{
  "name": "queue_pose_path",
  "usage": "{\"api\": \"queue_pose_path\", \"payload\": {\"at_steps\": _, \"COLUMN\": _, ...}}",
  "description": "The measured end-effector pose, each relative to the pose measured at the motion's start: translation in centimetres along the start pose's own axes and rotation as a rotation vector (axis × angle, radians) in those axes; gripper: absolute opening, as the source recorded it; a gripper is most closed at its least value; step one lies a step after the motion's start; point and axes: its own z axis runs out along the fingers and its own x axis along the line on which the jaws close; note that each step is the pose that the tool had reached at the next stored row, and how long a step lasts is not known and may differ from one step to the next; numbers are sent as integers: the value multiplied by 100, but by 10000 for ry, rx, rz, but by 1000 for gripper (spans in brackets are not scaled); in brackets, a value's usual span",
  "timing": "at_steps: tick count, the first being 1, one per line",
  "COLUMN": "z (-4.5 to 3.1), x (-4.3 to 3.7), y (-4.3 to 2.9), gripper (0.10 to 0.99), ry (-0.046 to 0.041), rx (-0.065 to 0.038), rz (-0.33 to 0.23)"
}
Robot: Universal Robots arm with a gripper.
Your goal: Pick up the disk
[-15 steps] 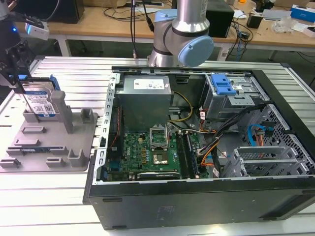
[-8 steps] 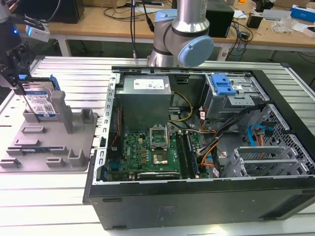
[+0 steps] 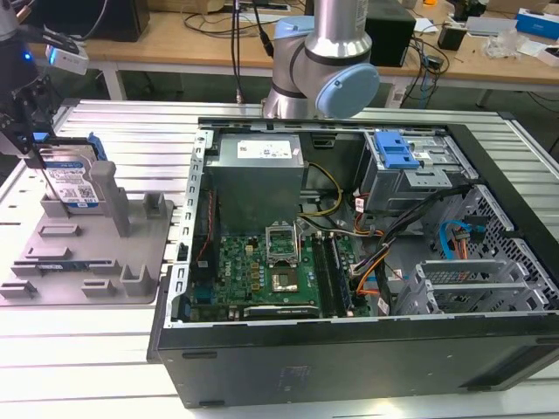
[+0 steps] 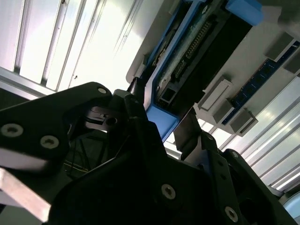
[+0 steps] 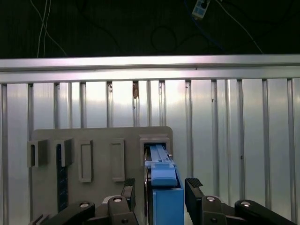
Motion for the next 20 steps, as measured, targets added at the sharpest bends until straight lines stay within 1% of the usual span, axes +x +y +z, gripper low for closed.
{"api": "queue_pose_path", "payload": {"at_steps": 1, "z": 0, "x": 0, "y": 0, "gripper": 545, "ry": 0, "rx": 0, "rz": 0}}
{"api": "queue_pose_path", "payload": {"at_steps": 2, "z": 0, "x": 0, "y": 0, "gripper": 471, "ry": 0, "rx": 1, "rz": 0}}
{"api": "queue_pose_path", "payload": {"at_steps": 20, "z": 0, "x": -11, "y": 0, "gripper": 471, "ry": 1, "rx": 1, "rz": 0}}
